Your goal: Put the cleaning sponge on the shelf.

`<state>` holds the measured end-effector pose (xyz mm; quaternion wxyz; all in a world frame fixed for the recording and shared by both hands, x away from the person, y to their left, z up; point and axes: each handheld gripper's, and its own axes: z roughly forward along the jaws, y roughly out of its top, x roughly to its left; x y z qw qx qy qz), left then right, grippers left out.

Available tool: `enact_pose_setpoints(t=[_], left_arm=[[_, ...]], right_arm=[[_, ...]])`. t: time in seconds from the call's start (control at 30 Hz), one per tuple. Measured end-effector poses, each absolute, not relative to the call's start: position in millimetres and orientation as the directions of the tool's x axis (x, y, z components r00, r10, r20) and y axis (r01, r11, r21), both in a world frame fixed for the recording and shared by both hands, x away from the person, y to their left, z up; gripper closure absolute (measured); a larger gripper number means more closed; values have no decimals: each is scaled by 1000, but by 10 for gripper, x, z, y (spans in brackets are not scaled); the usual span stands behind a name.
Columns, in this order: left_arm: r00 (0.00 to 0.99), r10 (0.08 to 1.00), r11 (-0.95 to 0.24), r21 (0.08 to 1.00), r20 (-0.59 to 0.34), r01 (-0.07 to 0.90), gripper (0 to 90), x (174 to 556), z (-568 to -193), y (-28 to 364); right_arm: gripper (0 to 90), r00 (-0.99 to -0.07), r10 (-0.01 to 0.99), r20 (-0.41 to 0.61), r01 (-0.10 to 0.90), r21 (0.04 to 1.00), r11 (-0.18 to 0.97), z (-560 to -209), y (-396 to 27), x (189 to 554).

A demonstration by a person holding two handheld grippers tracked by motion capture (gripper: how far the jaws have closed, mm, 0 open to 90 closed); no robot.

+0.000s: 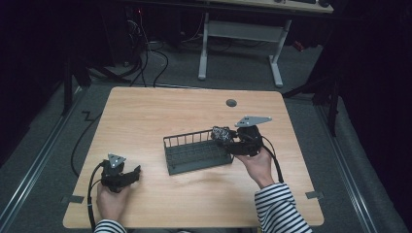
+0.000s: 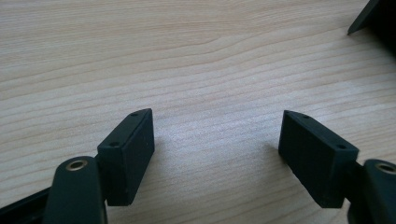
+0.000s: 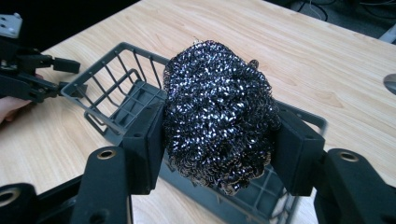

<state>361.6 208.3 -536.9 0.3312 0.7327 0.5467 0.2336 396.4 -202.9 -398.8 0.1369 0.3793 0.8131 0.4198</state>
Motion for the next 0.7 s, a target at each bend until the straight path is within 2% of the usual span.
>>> enact_pose_setpoints(t=[0.7], left_arm=[[292,956,-179,742,-23,646,271,3616,-5370,2087]], right_arm=[[405,-678,729,93,569,695,441,-4375,-1663,4267]])
